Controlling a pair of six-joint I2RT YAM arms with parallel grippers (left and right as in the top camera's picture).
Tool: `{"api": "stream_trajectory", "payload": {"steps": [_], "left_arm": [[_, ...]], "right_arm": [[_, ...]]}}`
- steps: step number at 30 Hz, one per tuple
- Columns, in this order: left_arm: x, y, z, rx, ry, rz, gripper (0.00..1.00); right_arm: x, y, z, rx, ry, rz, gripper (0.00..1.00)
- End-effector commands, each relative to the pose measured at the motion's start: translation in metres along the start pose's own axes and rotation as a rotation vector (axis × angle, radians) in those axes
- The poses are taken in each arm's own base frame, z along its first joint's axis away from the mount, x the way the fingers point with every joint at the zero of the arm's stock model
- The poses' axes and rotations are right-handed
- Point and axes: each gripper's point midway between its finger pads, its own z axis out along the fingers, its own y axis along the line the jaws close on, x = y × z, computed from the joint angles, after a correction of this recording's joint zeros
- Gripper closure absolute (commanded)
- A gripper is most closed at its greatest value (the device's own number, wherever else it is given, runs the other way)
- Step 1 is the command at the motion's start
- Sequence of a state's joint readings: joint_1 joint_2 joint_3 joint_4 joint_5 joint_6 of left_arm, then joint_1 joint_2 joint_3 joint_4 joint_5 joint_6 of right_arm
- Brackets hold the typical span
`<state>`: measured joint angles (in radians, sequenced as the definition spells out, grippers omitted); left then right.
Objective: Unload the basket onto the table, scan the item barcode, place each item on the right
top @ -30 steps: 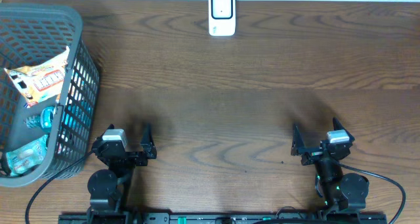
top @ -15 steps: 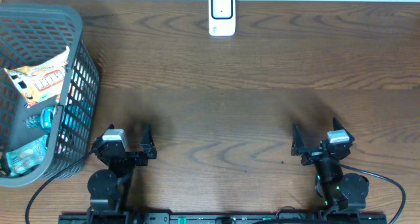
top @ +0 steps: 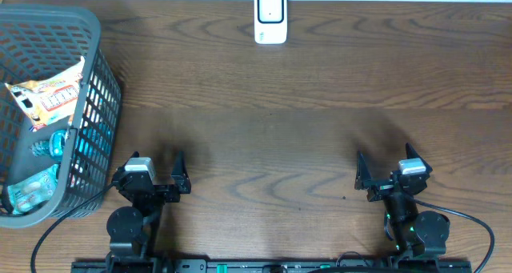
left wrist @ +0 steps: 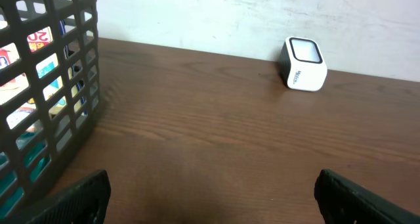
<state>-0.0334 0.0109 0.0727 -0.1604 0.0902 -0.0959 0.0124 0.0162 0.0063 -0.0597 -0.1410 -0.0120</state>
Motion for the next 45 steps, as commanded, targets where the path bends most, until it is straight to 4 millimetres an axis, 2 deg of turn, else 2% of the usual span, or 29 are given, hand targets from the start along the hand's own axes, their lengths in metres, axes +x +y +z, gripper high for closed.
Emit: {"api": "stream_trajectory", "payload": {"steps": [1,28,32,35,38,40,45], "left_arm": [[0.012,0.005,0.001,-0.021,0.032,0.015,0.02],[0.012,0.005,0.001,-0.021,0.032,0.015,0.02],[0.002,-0.002,0.001,0.016,-0.005,-0.003,0.02],[-0.009,-0.02,-0.001,0.116,-0.036,0.002,0.03],[-0.028,-0.027,-0.008,0.145,-0.074,0.004,0.02],[-0.049,-0.031,-0.014,0.15,-0.11,0.008,0.02],[-0.113,-0.04,-0.031,0.147,-0.17,0.013,0.02]], "right_arm": [[-0.001,0.002,0.0,-0.006,-0.005,-0.005,0.01],[-0.001,0.002,0.0,-0.006,-0.005,-0.005,0.01],[-0.001,0.002,0.0,-0.006,-0.005,-0.005,0.01],[-0.001,0.002,0.0,-0.006,-0.005,-0.005,0.01],[-0.001,0.002,0.0,-0.006,-0.005,-0.005,0.01],[-0.001,0.002,0.0,-0.006,-0.005,-0.005,0.01],[-0.001,0.002,0.0,-0.006,-0.005,-0.005,0.01]]}}
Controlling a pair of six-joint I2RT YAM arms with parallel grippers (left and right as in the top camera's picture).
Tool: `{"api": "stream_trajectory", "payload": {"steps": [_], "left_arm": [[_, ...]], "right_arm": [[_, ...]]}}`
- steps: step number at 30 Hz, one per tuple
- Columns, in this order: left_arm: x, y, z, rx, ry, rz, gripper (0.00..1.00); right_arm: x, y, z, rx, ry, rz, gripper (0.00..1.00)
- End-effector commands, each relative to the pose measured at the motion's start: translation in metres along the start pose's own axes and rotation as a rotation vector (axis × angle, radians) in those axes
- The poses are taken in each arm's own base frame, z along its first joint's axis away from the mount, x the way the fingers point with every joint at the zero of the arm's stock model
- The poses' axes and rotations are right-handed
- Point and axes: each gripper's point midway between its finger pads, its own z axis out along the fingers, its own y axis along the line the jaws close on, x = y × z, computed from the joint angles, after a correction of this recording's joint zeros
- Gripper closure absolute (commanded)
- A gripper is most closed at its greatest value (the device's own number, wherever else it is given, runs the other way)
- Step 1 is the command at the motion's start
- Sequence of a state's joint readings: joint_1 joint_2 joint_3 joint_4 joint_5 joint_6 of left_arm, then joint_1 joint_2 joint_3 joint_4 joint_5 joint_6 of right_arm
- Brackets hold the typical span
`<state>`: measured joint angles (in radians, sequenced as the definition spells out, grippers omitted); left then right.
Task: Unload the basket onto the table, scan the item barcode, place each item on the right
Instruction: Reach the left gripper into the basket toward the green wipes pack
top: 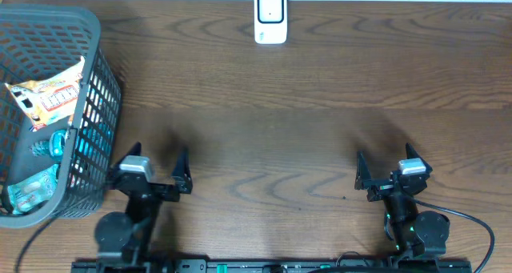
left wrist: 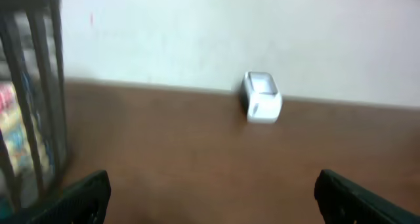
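The white barcode scanner (top: pixel 270 17) stands at the table's far edge, and it shows blurred in the left wrist view (left wrist: pixel 262 98). The items lie in the dark grey basket (top: pixel 90 34) at far left: a printed snack packet (top: pixel 50 98) and blue-wrapped things (top: pixel 56 143). My left gripper (top: pixel 158 162) is open beside the basket's near right corner, with nothing between its fingers (left wrist: pixel 85 196). My right gripper (top: pixel 384 165) is open low at the near right, and it holds nothing.
The basket's bars (left wrist: pixel 36 125) fill the left edge of the left wrist view. A pale wall runs behind the brown wooden table (top: pixel 320 105). Cables trail from both arm bases at the near edge.
My left arm has shifted slightly left and its wrist view has swung: the scanner now sits nearer the middle of that view and the basket shows only at its edge. Both grippers remain open.
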<state>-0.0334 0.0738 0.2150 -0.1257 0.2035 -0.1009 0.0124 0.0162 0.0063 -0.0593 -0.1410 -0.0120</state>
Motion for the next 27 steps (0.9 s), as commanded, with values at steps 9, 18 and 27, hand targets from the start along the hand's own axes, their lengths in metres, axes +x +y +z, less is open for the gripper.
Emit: {"api": "stream_trajectory", "payload": {"steps": [9,18,27], "left_arm": [[-0.181,-0.012,0.014,-0.111,0.115,0.013,0.02],[-0.263,-0.019,0.03,-0.145,0.306,0.106,0.02],[-0.255,0.038,0.04,-0.473,0.342,0.026,0.02]], "right_arm": [[-0.001,0.002,0.0,-0.006,-0.004,-0.005,0.01],[-0.001,0.002,0.0,-0.006,-0.004,-0.005,0.01],[-0.001,0.002,0.0,-0.006,-0.004,-0.005,0.01]]}}
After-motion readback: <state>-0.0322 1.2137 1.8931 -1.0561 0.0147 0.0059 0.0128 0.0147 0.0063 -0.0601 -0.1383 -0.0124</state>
